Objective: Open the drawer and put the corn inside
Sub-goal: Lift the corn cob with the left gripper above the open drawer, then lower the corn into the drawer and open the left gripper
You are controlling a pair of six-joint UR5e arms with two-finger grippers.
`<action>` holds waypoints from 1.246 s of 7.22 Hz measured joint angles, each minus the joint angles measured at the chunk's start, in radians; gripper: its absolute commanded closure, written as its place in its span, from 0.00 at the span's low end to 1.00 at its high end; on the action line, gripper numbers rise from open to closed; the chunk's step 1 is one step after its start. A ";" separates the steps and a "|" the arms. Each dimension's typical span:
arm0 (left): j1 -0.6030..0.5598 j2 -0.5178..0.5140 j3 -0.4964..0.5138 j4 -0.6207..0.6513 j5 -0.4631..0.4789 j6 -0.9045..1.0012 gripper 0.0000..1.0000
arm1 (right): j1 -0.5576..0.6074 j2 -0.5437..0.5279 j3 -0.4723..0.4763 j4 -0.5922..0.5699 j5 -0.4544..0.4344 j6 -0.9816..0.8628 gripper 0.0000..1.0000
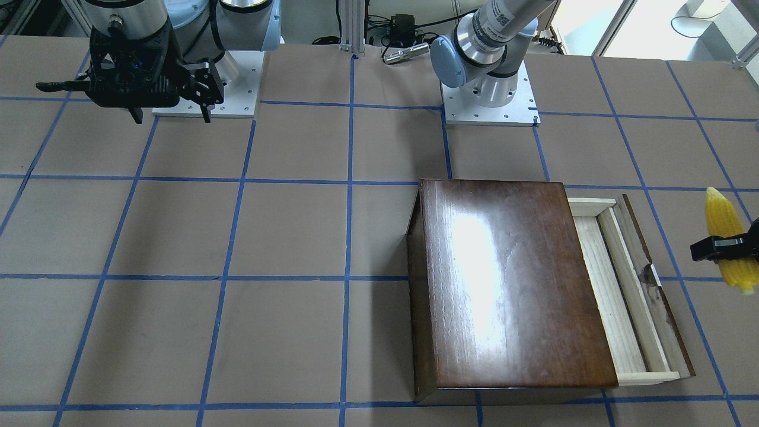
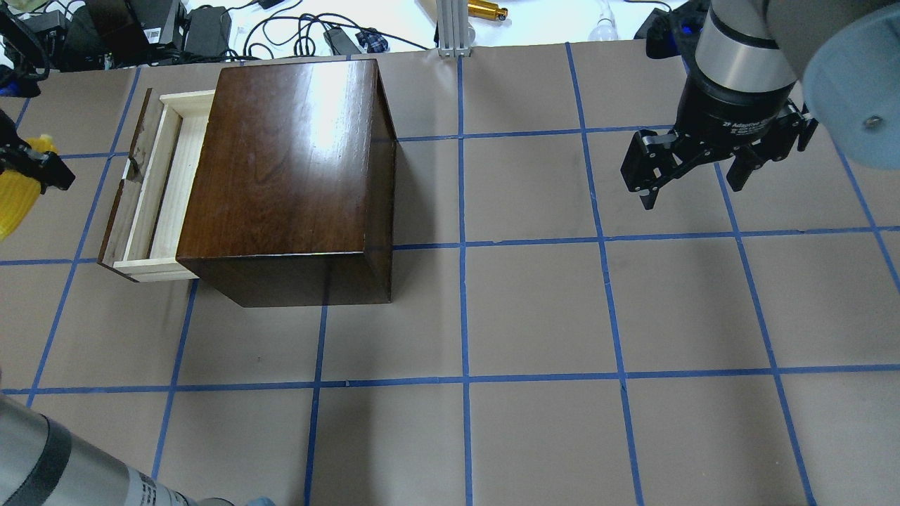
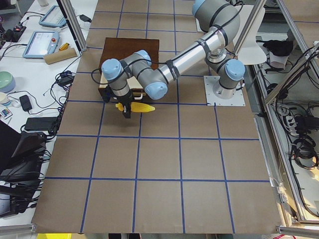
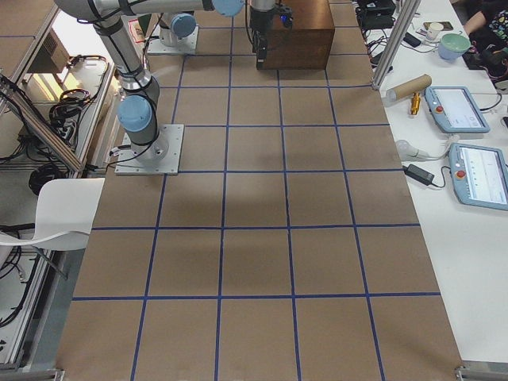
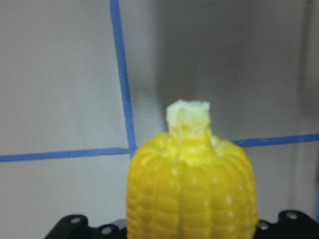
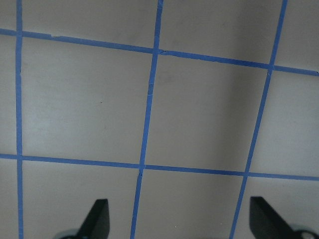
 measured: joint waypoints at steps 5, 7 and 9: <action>-0.227 0.054 -0.007 -0.045 -0.051 -0.278 0.53 | 0.000 0.000 0.000 0.000 0.000 0.000 0.00; -0.239 0.053 -0.025 -0.033 -0.050 -0.286 0.00 | 0.000 -0.001 0.000 0.000 0.000 0.000 0.00; -0.237 0.051 -0.028 -0.032 -0.051 -0.285 0.00 | 0.000 -0.001 0.000 0.000 0.000 0.001 0.00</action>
